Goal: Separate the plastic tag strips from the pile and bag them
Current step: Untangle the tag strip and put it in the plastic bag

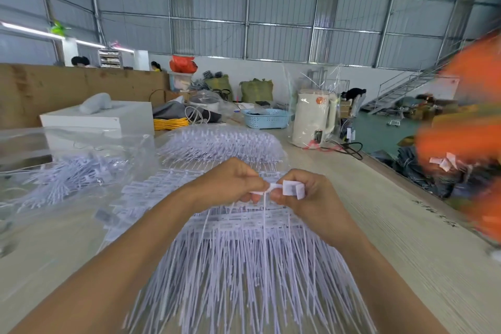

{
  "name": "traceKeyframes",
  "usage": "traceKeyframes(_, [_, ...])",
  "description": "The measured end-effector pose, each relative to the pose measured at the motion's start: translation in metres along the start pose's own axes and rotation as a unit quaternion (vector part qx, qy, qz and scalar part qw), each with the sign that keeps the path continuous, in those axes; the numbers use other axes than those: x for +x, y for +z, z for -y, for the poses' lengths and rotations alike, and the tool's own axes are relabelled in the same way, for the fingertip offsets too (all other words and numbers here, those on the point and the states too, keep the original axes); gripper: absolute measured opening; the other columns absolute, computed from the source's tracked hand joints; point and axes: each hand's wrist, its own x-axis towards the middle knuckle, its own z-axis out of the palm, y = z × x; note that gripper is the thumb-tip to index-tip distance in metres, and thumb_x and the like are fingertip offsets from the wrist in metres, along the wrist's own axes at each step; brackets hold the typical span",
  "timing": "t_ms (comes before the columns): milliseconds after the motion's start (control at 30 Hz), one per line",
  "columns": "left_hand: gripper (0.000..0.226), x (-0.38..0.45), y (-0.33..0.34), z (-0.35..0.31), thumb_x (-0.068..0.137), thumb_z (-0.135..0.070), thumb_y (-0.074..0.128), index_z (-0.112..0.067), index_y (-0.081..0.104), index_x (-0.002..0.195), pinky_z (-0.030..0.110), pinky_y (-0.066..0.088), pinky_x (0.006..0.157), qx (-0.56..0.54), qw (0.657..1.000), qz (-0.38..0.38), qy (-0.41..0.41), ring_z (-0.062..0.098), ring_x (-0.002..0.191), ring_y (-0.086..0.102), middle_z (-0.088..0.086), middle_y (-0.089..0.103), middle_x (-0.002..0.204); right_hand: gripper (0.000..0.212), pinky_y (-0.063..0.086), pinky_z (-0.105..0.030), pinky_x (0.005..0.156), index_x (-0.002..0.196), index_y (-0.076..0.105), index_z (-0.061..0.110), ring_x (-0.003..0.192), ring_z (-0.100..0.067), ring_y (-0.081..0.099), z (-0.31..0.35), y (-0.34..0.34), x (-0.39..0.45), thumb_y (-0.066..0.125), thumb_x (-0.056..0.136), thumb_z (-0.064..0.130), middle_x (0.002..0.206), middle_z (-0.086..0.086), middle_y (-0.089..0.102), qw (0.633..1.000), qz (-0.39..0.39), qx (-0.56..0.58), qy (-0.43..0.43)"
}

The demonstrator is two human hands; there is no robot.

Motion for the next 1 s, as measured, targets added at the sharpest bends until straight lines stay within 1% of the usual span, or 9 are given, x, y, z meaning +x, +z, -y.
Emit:
traceKeyframes(100, [0.043, 0.001, 0.000, -0.005, 0.085, -0.021, 0.062, -0.019, 0.059, 0.042, 0.016, 0.025, 0.042, -0.023, 0.999, 0.012, -0.032, 0.009, 0.040, 0.034, -0.002, 0.042, 0.044, 0.022, 0.041, -0.015, 0.055, 0.064, 0.058, -0.002, 0.057, -0.002, 0.049, -0.004, 0.000, 0.002, 0.061, 0.078, -0.019, 0.060, 0.001, 0.053, 0.986, -0.037, -0.112, -0.115])
traceKeyframes(200, [0.050, -0.001, 0.000, -0.008, 0.087, -0.017, 0.060, -0.018, 0.055, 0.038, 0.017, 0.021, 0.042, -0.047, 0.997, 0.032, -0.055, 0.009, 0.039, 0.028, -0.002, 0.035, 0.045, 0.030, 0.036, -0.008, 0.058, 0.062, 0.057, 0.004, 0.062, 0.003, 0.050, -0.010, -0.001, 0.002, 0.057, 0.080, -0.019, 0.062, 0.006, 0.051, 0.965, -0.057, -0.184, -0.181])
traceKeyframes(333, [0.043, -0.003, -0.002, -0.012, 0.088, -0.014, 0.058, -0.018, 0.054, 0.045, 0.018, 0.021, 0.043, -0.057, 0.996, 0.056, -0.035, 0.010, 0.040, 0.026, 0.002, 0.034, 0.049, 0.034, 0.041, -0.011, 0.060, 0.062, 0.053, 0.014, 0.059, 0.004, 0.052, -0.014, -0.001, 0.004, 0.059, 0.085, -0.009, 0.062, 0.008, 0.055, 0.984, -0.113, -0.116, -0.070])
traceKeyframes(433, [0.043, -0.006, -0.006, -0.014, 0.089, -0.019, 0.058, -0.019, 0.059, 0.046, 0.016, 0.025, 0.042, -0.040, 0.995, 0.090, -0.015, 0.007, 0.036, 0.031, -0.005, 0.038, 0.039, 0.019, 0.048, -0.031, 0.064, 0.076, 0.054, -0.006, 0.063, -0.015, 0.051, -0.017, -0.026, 0.006, 0.066, 0.084, 0.007, 0.067, -0.006, 0.055, 0.978, -0.193, -0.032, 0.077])
traceKeyframes(533, [0.030, -0.005, -0.006, -0.013, 0.093, -0.013, 0.052, -0.014, 0.066, 0.066, 0.018, 0.031, 0.049, -0.006, 0.996, 0.087, -0.016, 0.005, 0.044, 0.041, -0.007, 0.052, 0.049, 0.017, 0.056, -0.028, 0.058, 0.082, 0.054, 0.000, 0.059, -0.016, 0.058, -0.009, -0.036, 0.002, 0.064, 0.085, 0.014, 0.062, -0.004, 0.054, 0.961, -0.144, 0.187, 0.144])
traceKeyframes(633, [0.028, -0.002, -0.004, -0.012, 0.086, 0.007, 0.044, -0.005, 0.068, 0.085, 0.022, 0.037, 0.059, 0.063, 0.993, 0.091, -0.036, 0.008, 0.057, 0.045, -0.001, 0.060, 0.069, 0.023, 0.037, -0.015, 0.037, 0.077, 0.047, 0.010, 0.043, -0.005, 0.041, 0.004, -0.030, 0.002, 0.066, 0.072, 0.021, 0.056, 0.004, 0.043, 0.951, -0.058, 0.272, 0.137])
traceKeyframes(733, [0.032, 0.001, -0.001, -0.015, 0.083, 0.007, 0.046, -0.001, 0.064, 0.108, 0.029, 0.038, 0.072, 0.154, 0.981, 0.112, -0.041, 0.017, 0.076, 0.050, 0.018, 0.062, 0.099, 0.032, 0.025, -0.014, 0.033, 0.081, 0.045, 0.008, 0.038, -0.003, 0.029, 0.006, -0.021, 0.003, 0.072, 0.063, 0.012, 0.049, 0.006, 0.041, 0.954, 0.001, 0.263, 0.146])
traceKeyframes(833, [0.037, 0.002, 0.001, -0.020, 0.084, 0.006, 0.048, -0.009, 0.056, 0.117, 0.032, 0.040, 0.075, 0.191, 0.973, 0.125, -0.033, 0.026, 0.097, 0.055, 0.018, 0.056, 0.119, 0.035, 0.022, -0.017, 0.033, 0.085, 0.048, 0.008, 0.036, -0.006, 0.028, 0.002, -0.006, 0.001, 0.074, 0.066, -0.005, 0.049, 0.001, 0.041, 0.962, 0.003, 0.227, 0.154])
traceKeyframes(1000, [0.043, -0.001, 0.000, -0.020, 0.088, -0.001, 0.055, -0.025, 0.034, 0.118, 0.026, 0.040, 0.060, 0.154, 0.982, 0.106, -0.002, 0.012, 0.070, 0.049, 0.004, 0.048, 0.104, 0.023, 0.026, -0.017, 0.037, 0.080, 0.051, 0.010, 0.039, -0.007, 0.029, -0.006, 0.003, 0.000, 0.073, 0.077, 0.003, 0.049, 0.005, 0.036, 0.979, -0.012, 0.135, 0.151])
